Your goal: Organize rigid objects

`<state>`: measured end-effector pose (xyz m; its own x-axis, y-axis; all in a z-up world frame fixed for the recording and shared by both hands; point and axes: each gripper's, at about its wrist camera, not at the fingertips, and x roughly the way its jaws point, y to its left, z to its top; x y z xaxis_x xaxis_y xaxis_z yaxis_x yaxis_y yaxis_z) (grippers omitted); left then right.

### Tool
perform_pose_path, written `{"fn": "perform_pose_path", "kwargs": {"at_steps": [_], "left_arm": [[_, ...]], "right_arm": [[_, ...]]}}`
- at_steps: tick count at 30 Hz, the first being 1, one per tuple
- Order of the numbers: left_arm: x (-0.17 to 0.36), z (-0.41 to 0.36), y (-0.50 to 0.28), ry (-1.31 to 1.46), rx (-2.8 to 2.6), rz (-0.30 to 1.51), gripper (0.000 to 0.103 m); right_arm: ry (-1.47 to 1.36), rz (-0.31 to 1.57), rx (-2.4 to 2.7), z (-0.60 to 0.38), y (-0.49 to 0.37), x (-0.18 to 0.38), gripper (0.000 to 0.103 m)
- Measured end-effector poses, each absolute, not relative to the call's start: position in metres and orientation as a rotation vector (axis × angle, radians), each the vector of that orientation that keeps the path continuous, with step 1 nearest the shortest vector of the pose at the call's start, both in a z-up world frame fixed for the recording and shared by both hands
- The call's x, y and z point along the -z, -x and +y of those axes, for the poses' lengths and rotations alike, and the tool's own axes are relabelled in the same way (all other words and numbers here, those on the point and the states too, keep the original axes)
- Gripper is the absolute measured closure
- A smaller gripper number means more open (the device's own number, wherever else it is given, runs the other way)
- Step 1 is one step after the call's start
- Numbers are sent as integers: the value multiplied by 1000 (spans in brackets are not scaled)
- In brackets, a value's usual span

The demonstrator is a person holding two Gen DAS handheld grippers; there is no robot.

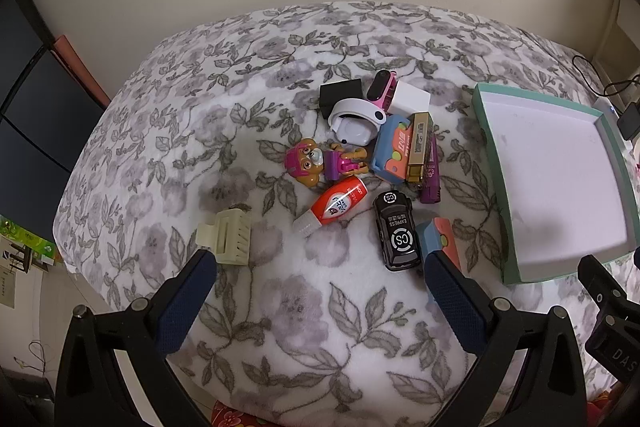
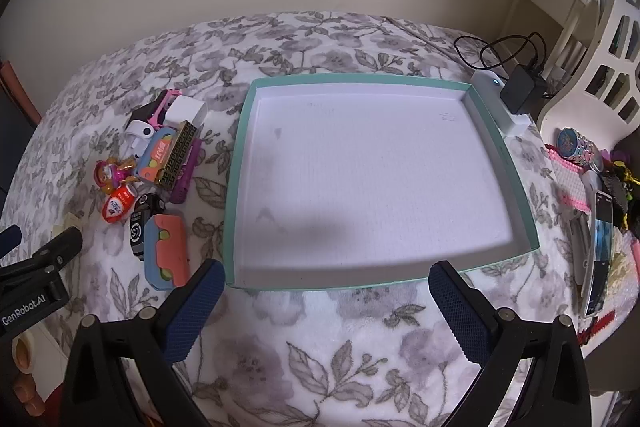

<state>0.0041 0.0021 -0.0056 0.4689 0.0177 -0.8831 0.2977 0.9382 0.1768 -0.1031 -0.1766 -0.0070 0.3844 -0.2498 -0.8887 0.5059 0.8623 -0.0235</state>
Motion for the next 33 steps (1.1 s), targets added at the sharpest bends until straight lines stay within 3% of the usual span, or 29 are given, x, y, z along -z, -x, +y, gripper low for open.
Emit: {"fn": "perform_pose_path", "kwargs": {"at_steps": [33], "left_arm": [[8, 4, -4, -327, 174, 1077, 0]], "right_arm": [[-261, 1083, 486, -176, 102, 8, 0]]}}
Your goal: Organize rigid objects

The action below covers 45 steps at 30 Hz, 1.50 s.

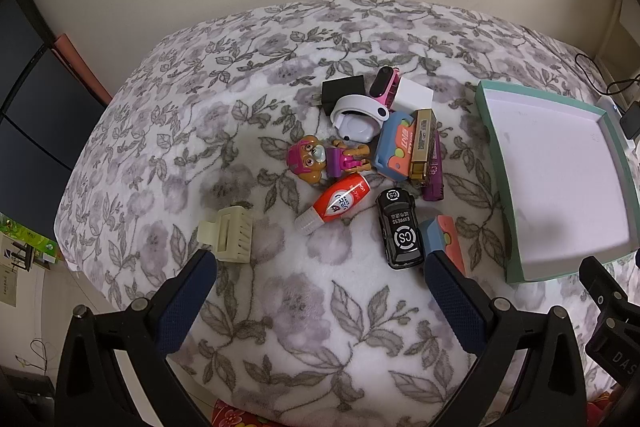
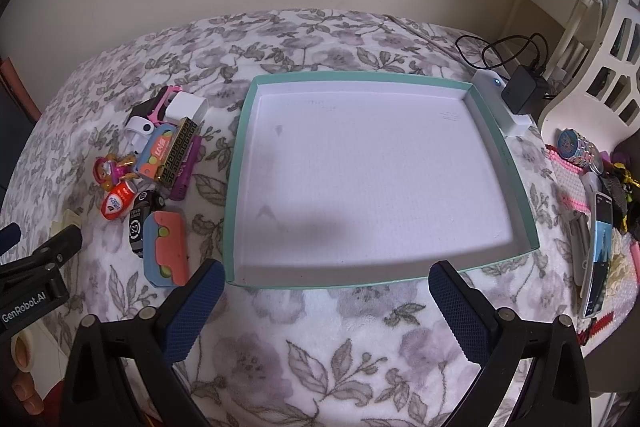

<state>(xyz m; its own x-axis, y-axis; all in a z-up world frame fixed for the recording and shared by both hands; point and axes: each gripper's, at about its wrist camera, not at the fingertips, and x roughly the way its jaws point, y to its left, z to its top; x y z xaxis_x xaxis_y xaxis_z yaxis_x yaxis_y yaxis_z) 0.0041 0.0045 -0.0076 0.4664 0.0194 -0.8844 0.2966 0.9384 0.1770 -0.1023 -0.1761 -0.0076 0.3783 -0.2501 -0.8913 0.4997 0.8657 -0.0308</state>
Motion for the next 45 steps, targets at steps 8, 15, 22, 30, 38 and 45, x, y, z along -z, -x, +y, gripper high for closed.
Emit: {"fn": "perform_pose_path", "kwargs": {"at_steps": [8, 15, 22, 30, 38, 45], "left_arm": [[8, 4, -4, -329, 174, 1077, 0], [8, 4, -4, -328, 173, 1078, 0], [8, 4, -4, -329, 174, 1078, 0], [7, 4, -4, -329, 173, 1078, 0], [8, 6, -5, -316, 173, 1082, 0], [2, 38, -23, -218, 147, 1101, 0]], "right_arm": [[-261, 1083, 487, -176, 102, 8, 0], [-258, 1085, 486, -176, 102, 8, 0], [-253, 1088, 485, -175, 102, 8, 0], [-253, 1089, 485, -175, 101, 9, 0], [-255, 1074, 477, -173, 101, 7, 0], [-257, 975, 386, -156, 91, -10, 0]]}}
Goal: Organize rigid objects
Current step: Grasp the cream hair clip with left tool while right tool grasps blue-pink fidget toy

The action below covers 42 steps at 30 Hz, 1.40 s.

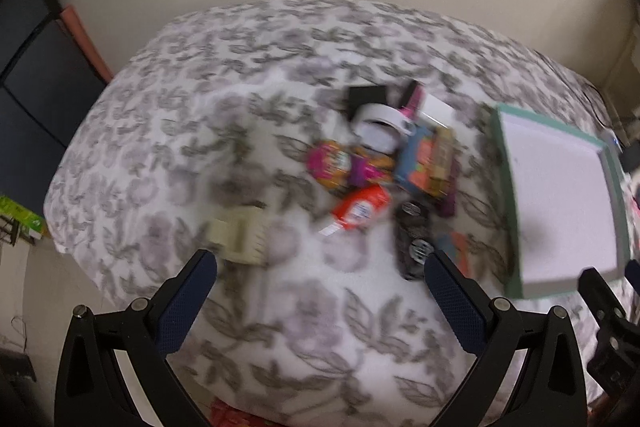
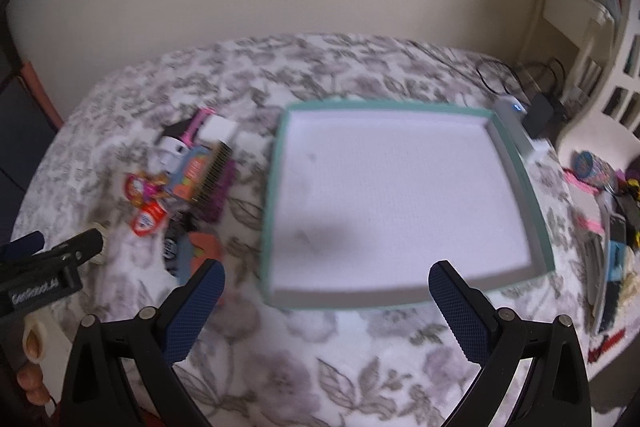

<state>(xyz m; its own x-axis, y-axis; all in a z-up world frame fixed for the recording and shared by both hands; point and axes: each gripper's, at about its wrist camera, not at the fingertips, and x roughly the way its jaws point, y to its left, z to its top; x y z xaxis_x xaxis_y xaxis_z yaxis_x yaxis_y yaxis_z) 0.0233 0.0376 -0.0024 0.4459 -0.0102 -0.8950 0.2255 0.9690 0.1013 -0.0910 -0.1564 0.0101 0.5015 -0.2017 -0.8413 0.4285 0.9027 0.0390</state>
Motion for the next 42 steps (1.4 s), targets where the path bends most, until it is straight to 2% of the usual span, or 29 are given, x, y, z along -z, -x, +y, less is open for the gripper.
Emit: {"fn": "perform_pose_path", "kwargs": {"at_steps": [8, 13, 17, 25, 29, 33, 35, 37, 39, 42], "left_arm": [[-5, 101, -61, -127, 66, 1097, 0], [15, 128, -76, -93, 24, 1144, 0], [37, 128, -80, -85, 37, 1194, 0], [72, 121, -92, -103, 73, 1247, 0], [85, 119, -97, -104, 90, 1264, 1], [94, 117, -102, -103, 99, 1271, 1], [97, 115, -104, -111, 105, 1273, 2], [101, 114, -106, -115, 113, 1275, 10], [104, 114, -107, -116, 124, 1283, 15], [110, 110, -109, -123, 133, 1287, 15]], "right_arm": [[-326, 952, 228, -129, 58, -13, 0], [-298, 1000, 162, -106, 38, -1, 2], [-255, 1063, 145, -94, 27, 15, 7], [-283, 1180, 114, -91, 17, 49, 30], [-296, 1215, 109, -91, 13, 60, 32], [-320, 1244, 108, -93, 8, 71, 40], [-331, 1257, 106, -95, 7, 75, 42], [-338, 1270, 108, -96, 6, 80, 48], [-357, 1281, 104, -97, 5, 85, 48], [-353, 1287, 105, -100, 3, 88, 49]]}}
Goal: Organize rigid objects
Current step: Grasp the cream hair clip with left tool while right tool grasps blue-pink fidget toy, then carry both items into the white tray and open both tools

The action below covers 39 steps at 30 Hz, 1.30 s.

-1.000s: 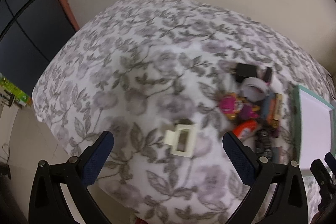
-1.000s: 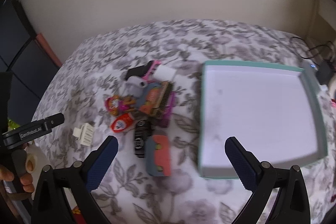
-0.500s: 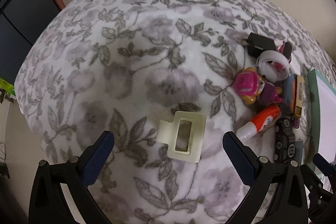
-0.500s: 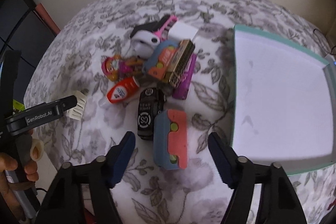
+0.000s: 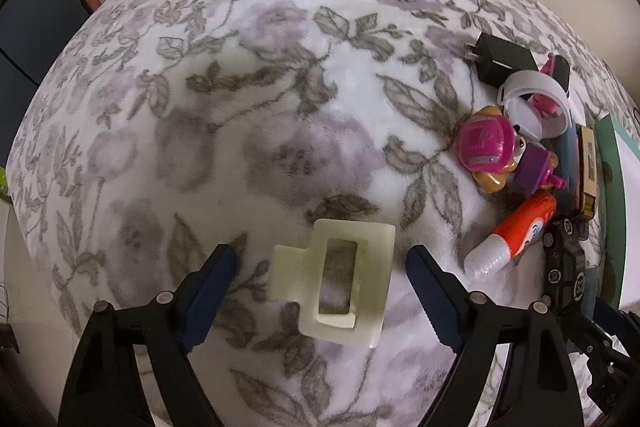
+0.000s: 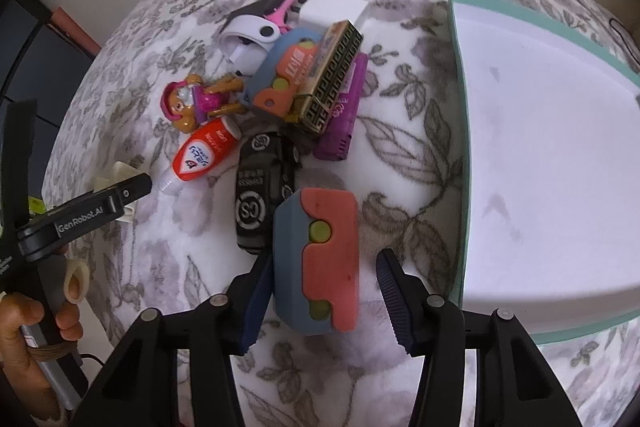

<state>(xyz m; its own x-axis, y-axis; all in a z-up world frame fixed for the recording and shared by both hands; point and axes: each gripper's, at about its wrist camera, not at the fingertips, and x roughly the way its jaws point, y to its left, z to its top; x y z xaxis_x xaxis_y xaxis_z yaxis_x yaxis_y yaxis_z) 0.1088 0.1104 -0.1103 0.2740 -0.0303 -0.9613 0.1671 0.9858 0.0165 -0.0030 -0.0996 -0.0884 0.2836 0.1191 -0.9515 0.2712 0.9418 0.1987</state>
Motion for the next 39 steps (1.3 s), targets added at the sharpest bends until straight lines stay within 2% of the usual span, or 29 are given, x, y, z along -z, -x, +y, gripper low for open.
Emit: {"fn": "perform_pose_path", "kwargs": {"at_steps": [5, 8, 10, 11, 13, 24, 32, 39], "left_arm": [[111, 111, -111, -125, 145, 1271, 18], [111, 107, -110, -132, 160, 1258, 27], [108, 103, -108, -140, 174, 1255, 38], [108, 101, -108, -144, 177, 1254, 42], [103, 97, -105, -158, 190, 1261, 54], [84, 71, -89, -197, 157, 1312, 55], [37, 37, -83, -217, 152, 1277, 55], [-20, 9, -77, -200, 186, 1195, 55]], "right_arm": [[-308, 1286, 103, -96, 0, 90, 49], [-272, 1289, 112, -93, 1, 89, 53], [-261, 1287, 121, -92, 2, 89, 58], [-270, 1285, 120, -93, 2, 89, 58], [-286, 1279, 122, -94, 1, 90, 58], [-359, 1264, 144, -113, 20, 83, 58], [-402, 1190, 140, -121, 26, 57, 58], [-414, 1036, 194, -137, 35, 12, 58]]}}
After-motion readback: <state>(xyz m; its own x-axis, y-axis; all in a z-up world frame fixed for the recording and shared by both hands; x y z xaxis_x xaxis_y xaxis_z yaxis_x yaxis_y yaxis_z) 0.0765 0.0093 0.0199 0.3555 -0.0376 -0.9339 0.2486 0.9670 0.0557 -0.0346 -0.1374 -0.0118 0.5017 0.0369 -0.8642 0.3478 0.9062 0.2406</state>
